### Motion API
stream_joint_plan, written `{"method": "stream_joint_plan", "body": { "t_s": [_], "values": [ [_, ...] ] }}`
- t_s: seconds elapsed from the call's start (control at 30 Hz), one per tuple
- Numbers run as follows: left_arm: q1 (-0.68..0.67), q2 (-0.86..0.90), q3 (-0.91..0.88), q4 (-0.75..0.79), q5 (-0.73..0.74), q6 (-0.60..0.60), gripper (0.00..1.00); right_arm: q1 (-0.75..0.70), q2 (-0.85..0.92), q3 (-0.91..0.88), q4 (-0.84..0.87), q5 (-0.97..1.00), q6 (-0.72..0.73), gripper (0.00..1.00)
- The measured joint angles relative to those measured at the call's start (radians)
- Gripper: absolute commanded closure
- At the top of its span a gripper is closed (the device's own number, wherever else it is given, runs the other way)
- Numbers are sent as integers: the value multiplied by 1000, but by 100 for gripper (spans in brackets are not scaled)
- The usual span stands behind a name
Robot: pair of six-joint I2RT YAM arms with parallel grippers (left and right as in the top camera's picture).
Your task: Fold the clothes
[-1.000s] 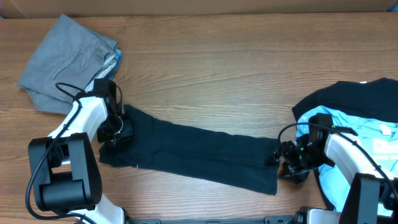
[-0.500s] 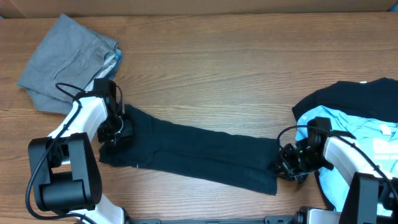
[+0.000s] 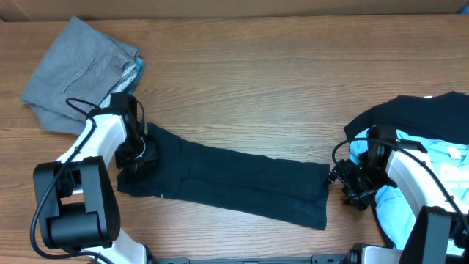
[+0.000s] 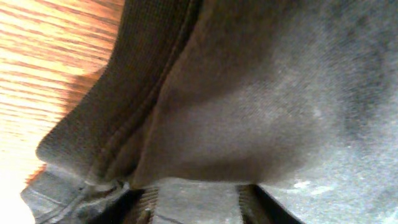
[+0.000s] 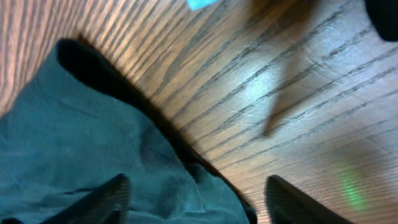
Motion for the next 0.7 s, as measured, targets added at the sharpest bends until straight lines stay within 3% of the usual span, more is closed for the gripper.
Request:
{"method": "stream_joint_plan", "body": {
  "t_s": [0.1,0.3,0.43,0.63,0.67,0.7],
  "values": [
    [0,0,1,-8,38,20,36,0,0,-3,15,-8,-24,18],
    [0,0,73,-91,148,72,29,0,0,-58,93,-66,-68,19],
    [0,-11,185,-160,187,99,28,0,0,-95,127,-97,-82,30],
    [0,-100,325,-216,208,122,24,-1,-9,-143,180,-207,-115,38],
    [0,-121,342,-217,211,126,24,-1,-10,-151,190,-222,-118,41],
    [0,-140,354,-217,211,129,24,-1,-11,-159,201,-242,-124,50]
  ]
}}
